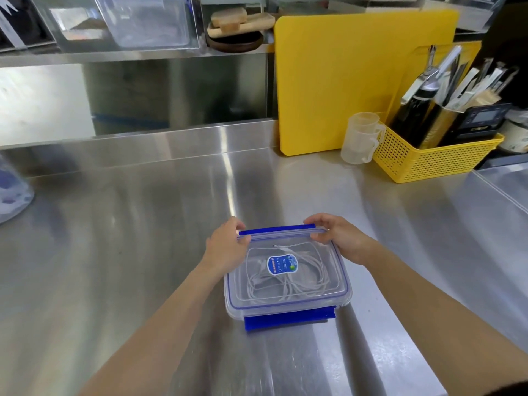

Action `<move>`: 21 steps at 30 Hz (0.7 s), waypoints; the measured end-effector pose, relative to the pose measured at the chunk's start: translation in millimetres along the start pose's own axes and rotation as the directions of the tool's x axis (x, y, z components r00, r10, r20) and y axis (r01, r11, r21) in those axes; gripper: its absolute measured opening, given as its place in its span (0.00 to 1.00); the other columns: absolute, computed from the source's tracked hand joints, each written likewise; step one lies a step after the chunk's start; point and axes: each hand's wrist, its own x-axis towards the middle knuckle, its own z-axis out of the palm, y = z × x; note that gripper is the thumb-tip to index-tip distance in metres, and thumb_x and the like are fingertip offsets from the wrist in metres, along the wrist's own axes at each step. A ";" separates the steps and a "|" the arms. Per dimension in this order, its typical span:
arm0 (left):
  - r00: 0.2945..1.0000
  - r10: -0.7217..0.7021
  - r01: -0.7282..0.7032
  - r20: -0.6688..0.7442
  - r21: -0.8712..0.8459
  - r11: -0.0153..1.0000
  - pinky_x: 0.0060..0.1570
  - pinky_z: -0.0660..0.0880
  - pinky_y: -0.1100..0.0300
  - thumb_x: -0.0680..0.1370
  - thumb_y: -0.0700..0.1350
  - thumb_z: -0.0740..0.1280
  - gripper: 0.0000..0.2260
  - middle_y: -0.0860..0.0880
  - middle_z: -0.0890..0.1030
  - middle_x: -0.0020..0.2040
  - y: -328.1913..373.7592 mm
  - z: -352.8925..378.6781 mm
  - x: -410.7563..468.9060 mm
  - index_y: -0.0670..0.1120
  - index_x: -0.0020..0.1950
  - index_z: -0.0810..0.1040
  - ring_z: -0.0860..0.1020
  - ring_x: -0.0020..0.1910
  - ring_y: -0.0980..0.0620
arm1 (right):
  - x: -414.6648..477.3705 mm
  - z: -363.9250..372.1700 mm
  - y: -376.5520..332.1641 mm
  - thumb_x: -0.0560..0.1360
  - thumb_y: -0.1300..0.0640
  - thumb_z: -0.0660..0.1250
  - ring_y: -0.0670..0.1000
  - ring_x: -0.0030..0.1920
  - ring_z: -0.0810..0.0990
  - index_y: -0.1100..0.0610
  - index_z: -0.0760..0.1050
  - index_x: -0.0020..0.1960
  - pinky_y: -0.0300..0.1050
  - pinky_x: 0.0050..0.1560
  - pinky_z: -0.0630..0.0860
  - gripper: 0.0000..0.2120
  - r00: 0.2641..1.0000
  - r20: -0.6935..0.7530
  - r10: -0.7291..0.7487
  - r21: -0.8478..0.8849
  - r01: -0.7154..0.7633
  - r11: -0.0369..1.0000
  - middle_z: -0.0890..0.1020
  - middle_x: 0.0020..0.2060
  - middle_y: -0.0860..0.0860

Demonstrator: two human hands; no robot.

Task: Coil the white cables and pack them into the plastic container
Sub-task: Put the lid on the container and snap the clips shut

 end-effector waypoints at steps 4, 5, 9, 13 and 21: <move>0.813 0.579 -0.516 -0.062 0.382 0.766 0.56 0.72 0.48 0.73 0.56 0.65 0.19 0.47 0.80 0.53 22.9 16.9 -40.6 0.45 0.56 0.74 0.77 0.52 0.45 | -1.8 1.9 -2.0 0.73 0.67 0.64 0.57 0.53 0.79 0.55 0.74 0.57 0.52 0.54 0.78 0.14 0.999 -0.031 -0.012 -0.112 0.008 0.994 0.79 0.53 0.56; 0.740 0.672 -0.622 0.042 0.423 0.659 0.55 0.73 0.48 0.70 0.60 0.65 0.22 0.47 0.81 0.52 26.0 25.8 -51.6 0.45 0.55 0.75 0.78 0.50 0.45 | -2.2 2.4 -4.2 0.73 0.67 0.64 0.57 0.53 0.78 0.56 0.74 0.56 0.52 0.54 0.77 0.13 0.999 -0.030 -0.014 -0.150 0.009 0.989 0.79 0.53 0.57; 0.671 0.579 -0.728 0.463 0.559 0.396 0.70 0.55 0.35 0.68 0.66 0.65 0.39 0.42 0.65 0.73 21.9 56.7 -71.4 0.49 0.72 0.55 0.62 0.72 0.41 | -2.3 4.5 -14.5 0.74 0.68 0.63 0.55 0.52 0.76 0.60 0.72 0.56 0.51 0.56 0.74 0.12 1.000 0.001 -0.015 -0.284 0.015 0.959 0.77 0.54 0.60; 0.645 0.574 -0.747 0.504 0.573 0.336 0.67 0.45 0.29 0.76 0.48 0.67 0.42 0.40 0.49 0.77 13.7 63.5 -68.5 0.55 0.72 0.36 0.48 0.75 0.36 | -4.3 6.2 -14.5 0.75 0.64 0.64 0.56 0.54 0.76 0.59 0.71 0.58 0.52 0.58 0.75 0.12 1.000 -0.007 -0.006 -0.337 0.004 0.941 0.77 0.56 0.58; 0.647 0.541 -0.746 0.537 0.591 0.305 0.64 0.31 0.37 0.78 0.51 0.52 0.30 0.40 0.45 0.78 12.4 59.2 -70.6 0.48 0.75 0.41 0.42 0.75 0.35 | 4.0 12.2 -31.4 0.74 0.65 0.63 0.52 0.53 0.74 0.58 0.69 0.58 0.43 0.50 0.73 0.13 0.998 0.057 -0.022 -0.612 0.052 0.789 0.76 0.57 0.56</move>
